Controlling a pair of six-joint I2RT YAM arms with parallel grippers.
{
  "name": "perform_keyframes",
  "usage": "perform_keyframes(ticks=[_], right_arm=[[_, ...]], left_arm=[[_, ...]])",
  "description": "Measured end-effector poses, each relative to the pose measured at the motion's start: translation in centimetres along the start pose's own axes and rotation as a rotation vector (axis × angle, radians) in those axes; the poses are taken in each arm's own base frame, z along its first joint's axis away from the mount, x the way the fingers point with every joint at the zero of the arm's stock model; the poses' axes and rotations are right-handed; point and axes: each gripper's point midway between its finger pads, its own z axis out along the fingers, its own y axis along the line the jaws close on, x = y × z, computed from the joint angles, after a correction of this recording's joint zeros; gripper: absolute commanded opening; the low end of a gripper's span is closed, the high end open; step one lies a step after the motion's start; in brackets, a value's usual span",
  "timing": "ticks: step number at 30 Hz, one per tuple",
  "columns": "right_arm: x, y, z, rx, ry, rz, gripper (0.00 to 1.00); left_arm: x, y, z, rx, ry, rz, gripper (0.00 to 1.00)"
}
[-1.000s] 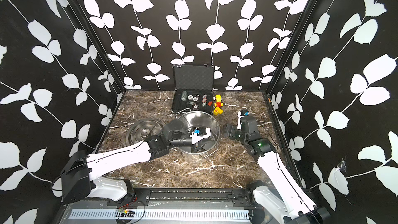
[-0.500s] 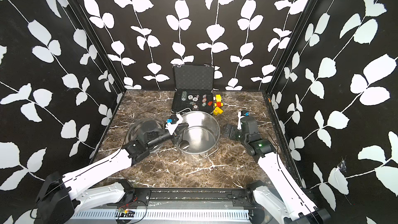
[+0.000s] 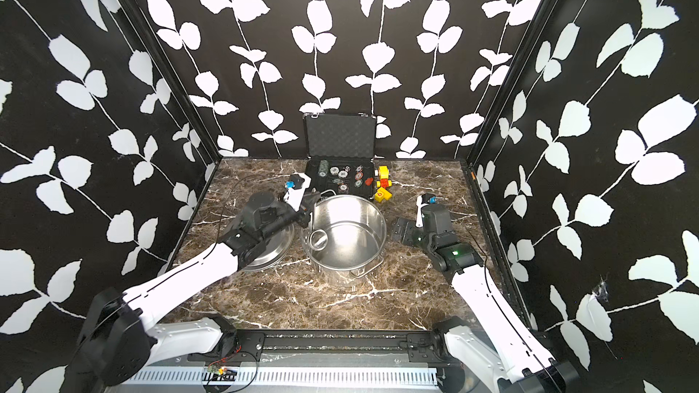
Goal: Stir the soup with a spoon
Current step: Stir the soup in the pan with a stick.
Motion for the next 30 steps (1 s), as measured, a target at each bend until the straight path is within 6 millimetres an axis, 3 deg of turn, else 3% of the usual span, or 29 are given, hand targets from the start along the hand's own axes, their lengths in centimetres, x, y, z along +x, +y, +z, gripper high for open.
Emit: perform_keyframes(ticks=[5, 10, 16, 21, 30], right_arm=[[0.0, 0.0, 0.0, 0.0, 0.0, 0.0, 0.99], [0.0, 0.0, 0.0, 0.0, 0.0, 0.0, 0.99], [0.0, 0.0, 0.0, 0.0, -0.001, 0.0, 0.99], [0.0, 0.0, 0.0, 0.0, -0.002, 0.0, 0.99], [0.3, -0.2, 0.0, 0.003, 0.003, 0.001, 0.99]], left_arm=[[-0.2, -0.4, 4.0, 0.057, 0.036, 0.009, 0.0], [0.0, -2.1, 7.5, 0.147, 0.061, 0.017, 0.0], [-0.6, -8.8, 10.5, 0.326, 0.071, 0.099, 0.0], [-1.1, -14.4, 10.6, 0.468, 0.051, 0.153, 0.0], [0.2, -19.9, 8.0, 0.648, 0.045, 0.22, 0.0]])
